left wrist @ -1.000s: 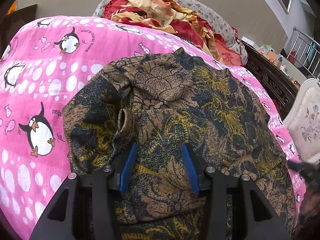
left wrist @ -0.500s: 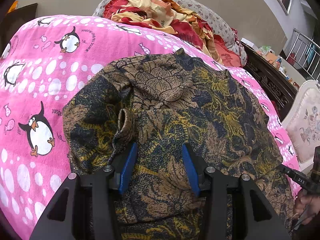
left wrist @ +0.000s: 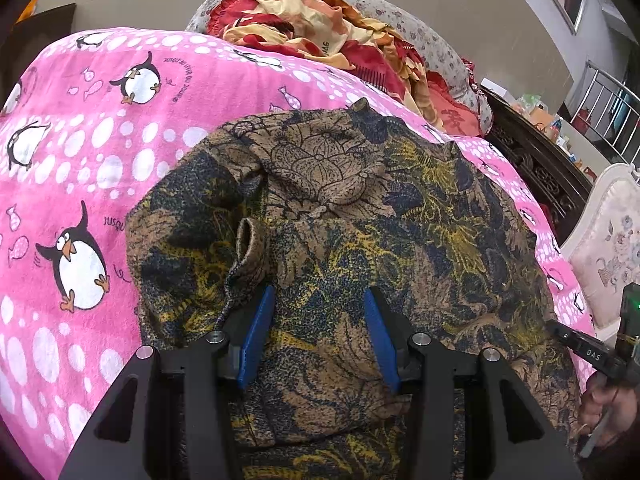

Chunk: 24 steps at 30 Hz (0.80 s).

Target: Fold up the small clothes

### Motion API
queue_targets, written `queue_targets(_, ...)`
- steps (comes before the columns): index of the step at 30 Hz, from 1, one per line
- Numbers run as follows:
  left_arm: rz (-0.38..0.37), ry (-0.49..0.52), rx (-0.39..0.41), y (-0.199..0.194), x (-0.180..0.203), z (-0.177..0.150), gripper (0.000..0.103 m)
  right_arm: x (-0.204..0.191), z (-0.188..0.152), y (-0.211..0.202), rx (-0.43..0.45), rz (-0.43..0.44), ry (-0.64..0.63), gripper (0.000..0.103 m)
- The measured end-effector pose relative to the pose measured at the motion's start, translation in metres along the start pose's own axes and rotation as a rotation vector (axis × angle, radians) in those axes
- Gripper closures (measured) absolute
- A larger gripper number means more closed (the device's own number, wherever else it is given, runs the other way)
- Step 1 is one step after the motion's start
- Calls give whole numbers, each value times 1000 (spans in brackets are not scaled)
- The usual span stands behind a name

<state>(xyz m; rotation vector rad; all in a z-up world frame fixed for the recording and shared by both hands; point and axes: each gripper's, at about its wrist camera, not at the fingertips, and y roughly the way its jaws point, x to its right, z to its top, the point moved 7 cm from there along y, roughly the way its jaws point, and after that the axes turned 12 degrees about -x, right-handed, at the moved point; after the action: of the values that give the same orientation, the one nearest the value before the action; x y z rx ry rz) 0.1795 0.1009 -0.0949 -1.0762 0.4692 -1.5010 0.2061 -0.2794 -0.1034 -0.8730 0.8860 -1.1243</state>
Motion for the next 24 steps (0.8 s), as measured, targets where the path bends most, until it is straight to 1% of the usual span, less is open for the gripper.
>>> queue_targets(2,1,1,0,0,0,0,77,-1,2,-1,-21,-17,0,94)
queue_targets(3,-1,-1,0,0,0,0,77,-3,4,-3,-33,-49,-6,94)
queue_targets(4,-1,-1,0,0,0,0,77,-10,10,-10,-26,-114,-21,94)
queue_targets(5,1,0,-1,0,1,0,77,-17,15,-16,-2,-135,-35,93)
queue_targets(8,-1,-1,0,0,0,0,77,-57,38,-31,90,-101,-106,91)
queue_targets(10,0,0,0,0,0,0,77,-80,53,-27,109,-96,-136,87)
queue_targets(13,1,0,-1,0,0,0,77,-99,63,-13,127,-58,-138,87)
queue_targets(15,2,0,-1,0,0,0,77,-113,58,5,110,-19,-162,87)
queue_targets(16,2,0,-1,0,0,0,77,-118,49,22,81,-12,-182,84)
queue_targets(17,3,0,-1,0,0,0,77,-119,41,35,59,-26,-193,83)
queue_targets(18,3,0,-1,0,0,0,77,-120,35,39,80,-37,-202,83)
queue_targets(19,0,-1,-1,0,0,0,76,-120,37,36,92,-34,-201,83)
queue_targets(24,-4,-3,-1,0,0,0,76,-115,34,39,86,21,-173,82)
